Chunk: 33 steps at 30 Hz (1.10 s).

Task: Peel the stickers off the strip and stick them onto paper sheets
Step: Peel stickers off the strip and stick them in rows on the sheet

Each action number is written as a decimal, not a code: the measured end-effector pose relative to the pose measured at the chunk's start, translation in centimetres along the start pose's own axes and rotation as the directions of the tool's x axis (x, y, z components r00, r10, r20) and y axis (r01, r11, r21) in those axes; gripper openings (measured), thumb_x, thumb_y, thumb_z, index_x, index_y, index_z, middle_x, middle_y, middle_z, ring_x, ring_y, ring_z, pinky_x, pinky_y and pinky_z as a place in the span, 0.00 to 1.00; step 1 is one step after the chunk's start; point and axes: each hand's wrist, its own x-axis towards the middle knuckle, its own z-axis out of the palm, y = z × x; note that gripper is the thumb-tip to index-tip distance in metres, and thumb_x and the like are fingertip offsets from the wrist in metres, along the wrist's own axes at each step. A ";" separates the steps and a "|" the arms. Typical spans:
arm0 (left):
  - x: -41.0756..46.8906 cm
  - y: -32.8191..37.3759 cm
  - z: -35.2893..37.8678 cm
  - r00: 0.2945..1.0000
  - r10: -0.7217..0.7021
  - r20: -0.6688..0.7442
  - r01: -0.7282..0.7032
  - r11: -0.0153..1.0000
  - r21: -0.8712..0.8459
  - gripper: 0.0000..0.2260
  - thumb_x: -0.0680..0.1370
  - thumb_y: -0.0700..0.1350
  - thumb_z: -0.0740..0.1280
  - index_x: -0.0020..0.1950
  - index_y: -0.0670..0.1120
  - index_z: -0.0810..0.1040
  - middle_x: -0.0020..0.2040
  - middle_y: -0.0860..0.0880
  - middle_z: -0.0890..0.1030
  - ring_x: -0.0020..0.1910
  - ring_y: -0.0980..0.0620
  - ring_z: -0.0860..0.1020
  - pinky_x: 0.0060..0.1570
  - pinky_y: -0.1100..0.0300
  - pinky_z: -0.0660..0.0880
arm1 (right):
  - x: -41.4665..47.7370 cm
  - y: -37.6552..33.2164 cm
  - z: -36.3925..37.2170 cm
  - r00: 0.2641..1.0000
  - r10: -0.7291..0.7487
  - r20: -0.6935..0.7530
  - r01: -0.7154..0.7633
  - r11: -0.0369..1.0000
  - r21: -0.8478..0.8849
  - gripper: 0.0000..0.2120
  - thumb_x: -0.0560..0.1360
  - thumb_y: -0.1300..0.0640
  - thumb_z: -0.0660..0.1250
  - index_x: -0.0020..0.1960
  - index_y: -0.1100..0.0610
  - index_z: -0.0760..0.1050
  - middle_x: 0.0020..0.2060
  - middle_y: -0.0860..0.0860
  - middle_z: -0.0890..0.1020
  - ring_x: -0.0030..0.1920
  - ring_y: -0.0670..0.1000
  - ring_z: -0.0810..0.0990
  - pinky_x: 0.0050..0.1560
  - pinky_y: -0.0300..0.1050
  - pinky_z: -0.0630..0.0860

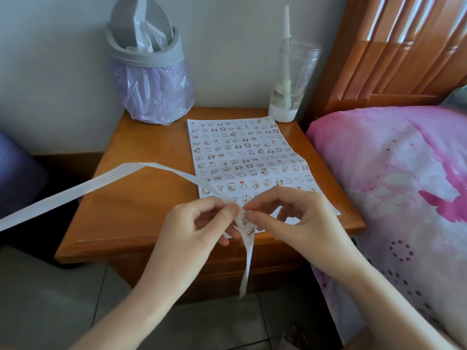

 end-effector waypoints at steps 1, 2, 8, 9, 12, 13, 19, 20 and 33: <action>0.0 0.0 0.0 1.000 -0.001 -0.002 0.001 1.000 0.004 0.08 0.73 0.50 0.65 0.42 0.49 0.82 0.33 0.52 0.84 0.31 0.59 0.80 0.33 0.71 0.75 | 0.0 0.0 0.0 1.000 -0.004 -0.007 0.004 1.000 0.000 0.04 0.71 0.56 0.72 0.45 0.51 0.82 0.40 0.43 0.84 0.42 0.47 0.81 0.36 0.37 0.75; 0.0 0.0 0.0 1.000 -0.002 -0.007 0.002 1.000 0.010 0.08 0.73 0.50 0.65 0.42 0.48 0.82 0.33 0.52 0.84 0.31 0.59 0.80 0.33 0.71 0.75 | 0.0 0.0 0.0 1.000 -0.008 -0.013 0.008 1.000 -0.005 0.03 0.71 0.56 0.72 0.45 0.51 0.82 0.40 0.43 0.84 0.42 0.46 0.81 0.36 0.37 0.75; 0.0 -0.2 0.1 1.000 -0.005 -0.010 0.006 0.999 0.038 0.08 0.75 0.47 0.66 0.41 0.46 0.82 0.32 0.51 0.83 0.30 0.60 0.80 0.32 0.72 0.74 | -0.1 0.0 0.3 0.999 -0.023 -0.023 0.022 0.999 -0.038 0.04 0.71 0.57 0.72 0.45 0.50 0.81 0.39 0.43 0.83 0.39 0.46 0.81 0.36 0.37 0.74; 0.0 -0.1 0.1 1.000 -0.004 -0.007 0.004 0.999 0.037 0.08 0.75 0.46 0.65 0.40 0.46 0.82 0.32 0.51 0.83 0.30 0.60 0.80 0.32 0.72 0.74 | -0.1 0.0 0.3 1.000 -0.020 -0.021 0.019 0.999 -0.045 0.04 0.72 0.56 0.72 0.45 0.49 0.81 0.40 0.44 0.83 0.39 0.46 0.81 0.36 0.37 0.74; 0.1 -0.1 0.1 1.000 0.001 0.003 -0.001 0.999 0.032 0.08 0.75 0.46 0.65 0.41 0.46 0.83 0.32 0.52 0.83 0.30 0.61 0.79 0.31 0.72 0.74 | 0.1 0.2 0.2 1.000 -0.013 -0.010 0.013 0.997 -0.071 0.04 0.72 0.56 0.72 0.46 0.49 0.82 0.40 0.43 0.84 0.39 0.46 0.80 0.36 0.35 0.74; 0.1 -0.1 0.1 1.000 0.003 0.004 -0.003 0.999 0.034 0.07 0.75 0.46 0.65 0.41 0.47 0.83 0.32 0.53 0.83 0.30 0.61 0.79 0.31 0.72 0.74 | 0.1 0.2 0.2 1.000 -0.012 -0.009 0.011 0.997 -0.074 0.04 0.72 0.56 0.71 0.46 0.49 0.82 0.40 0.42 0.84 0.40 0.45 0.80 0.36 0.34 0.73; 0.0 -0.4 0.1 1.000 -0.004 -0.008 0.004 0.998 0.060 0.07 0.75 0.46 0.66 0.43 0.47 0.83 0.32 0.54 0.83 0.31 0.61 0.80 0.30 0.74 0.72 | 0.1 0.1 0.3 0.999 -0.041 -0.020 0.038 0.993 -0.115 0.03 0.71 0.57 0.72 0.43 0.50 0.81 0.41 0.41 0.82 0.44 0.44 0.79 0.37 0.34 0.73; 0.1 -0.4 0.1 1.000 -0.009 -0.011 0.010 0.998 0.065 0.07 0.75 0.46 0.66 0.43 0.46 0.82 0.32 0.53 0.83 0.31 0.61 0.80 0.30 0.74 0.72 | 0.1 0.2 0.3 0.998 -0.056 -0.022 0.053 0.990 -0.130 0.02 0.71 0.57 0.72 0.43 0.51 0.81 0.42 0.42 0.81 0.44 0.45 0.79 0.37 0.35 0.74; 0.2 -0.6 0.0 0.998 0.011 -0.055 -0.003 0.991 0.134 0.11 0.73 0.52 0.64 0.49 0.49 0.81 0.40 0.57 0.83 0.34 0.67 0.79 0.27 0.76 0.70 | 0.6 -0.1 -4.3 0.994 0.091 -0.056 -0.088 0.994 0.059 0.06 0.70 0.54 0.70 0.44 0.56 0.79 0.39 0.48 0.84 0.35 0.41 0.77 0.34 0.34 0.72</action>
